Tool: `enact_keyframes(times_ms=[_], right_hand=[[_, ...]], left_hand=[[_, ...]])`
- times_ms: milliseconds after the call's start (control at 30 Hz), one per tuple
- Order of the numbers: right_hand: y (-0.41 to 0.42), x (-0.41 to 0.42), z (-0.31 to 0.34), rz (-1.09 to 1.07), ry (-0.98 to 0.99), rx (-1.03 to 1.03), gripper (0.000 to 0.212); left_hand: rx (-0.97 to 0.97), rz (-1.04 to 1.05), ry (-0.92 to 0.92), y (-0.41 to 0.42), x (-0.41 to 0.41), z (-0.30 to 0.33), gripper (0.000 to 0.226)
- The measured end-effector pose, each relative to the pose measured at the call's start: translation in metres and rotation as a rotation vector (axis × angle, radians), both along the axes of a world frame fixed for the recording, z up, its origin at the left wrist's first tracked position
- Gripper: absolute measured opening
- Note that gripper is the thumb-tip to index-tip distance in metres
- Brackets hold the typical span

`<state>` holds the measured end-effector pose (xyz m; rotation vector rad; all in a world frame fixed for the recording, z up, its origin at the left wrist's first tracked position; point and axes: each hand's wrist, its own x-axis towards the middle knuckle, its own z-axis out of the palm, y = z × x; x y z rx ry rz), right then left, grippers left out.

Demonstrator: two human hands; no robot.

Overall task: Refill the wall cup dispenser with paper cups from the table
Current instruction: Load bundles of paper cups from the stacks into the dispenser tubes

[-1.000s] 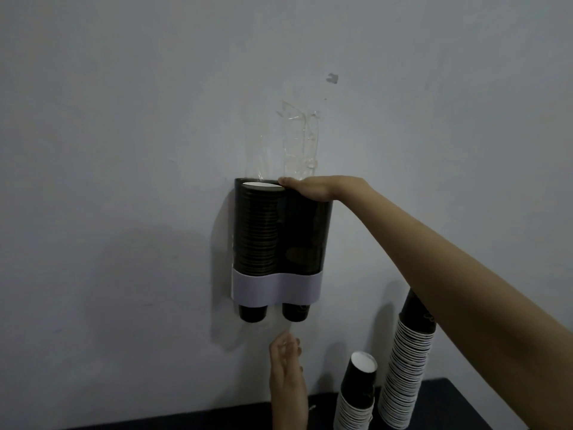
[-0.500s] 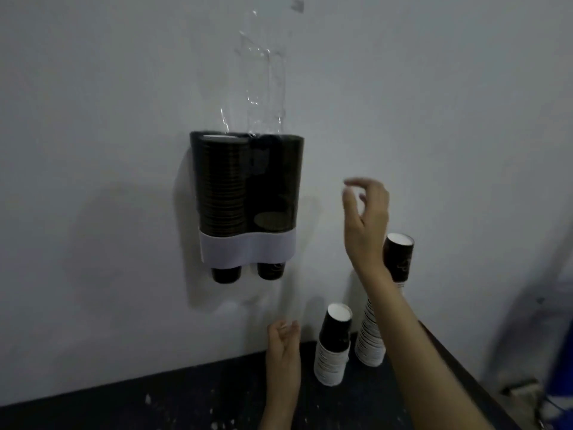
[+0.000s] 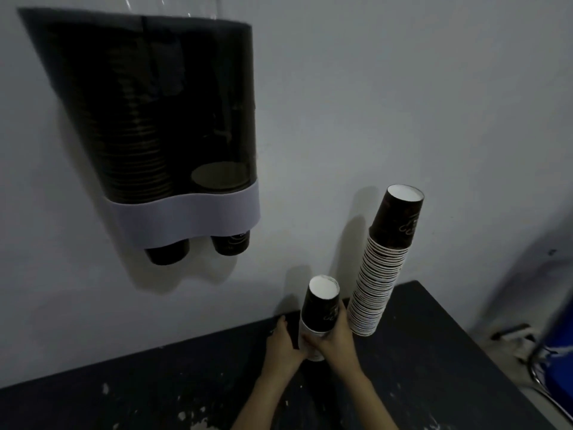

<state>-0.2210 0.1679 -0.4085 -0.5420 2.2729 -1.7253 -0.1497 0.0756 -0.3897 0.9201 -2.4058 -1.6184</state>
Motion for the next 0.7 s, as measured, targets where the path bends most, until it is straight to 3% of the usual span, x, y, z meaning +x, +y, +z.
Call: enact_keyframes(times_ms=[200, 433, 600, 700], right_hand=[[-0.004, 0.005, -0.007, -0.162, 0.006, -0.012, 0.085], [-0.002, 0.010, -0.002, -0.206, 0.060, 0.023, 0.084], [0.000, 0.009, 0.015, -0.191, 0.057, -0.021, 0.080], [0.002, 0.005, 0.035, -0.190, 0.110, -0.081, 0.072]], left_hand=[[-0.027, -0.025, 0.095, 0.004, -0.023, -0.018, 0.047], [-0.085, -0.016, 0.130, 0.005, -0.022, -0.024, 0.050], [-0.078, -0.112, 0.085, 0.003, -0.021, -0.020, 0.061], [-0.179, -0.229, -0.052, -0.004, -0.019, -0.018, 0.085]])
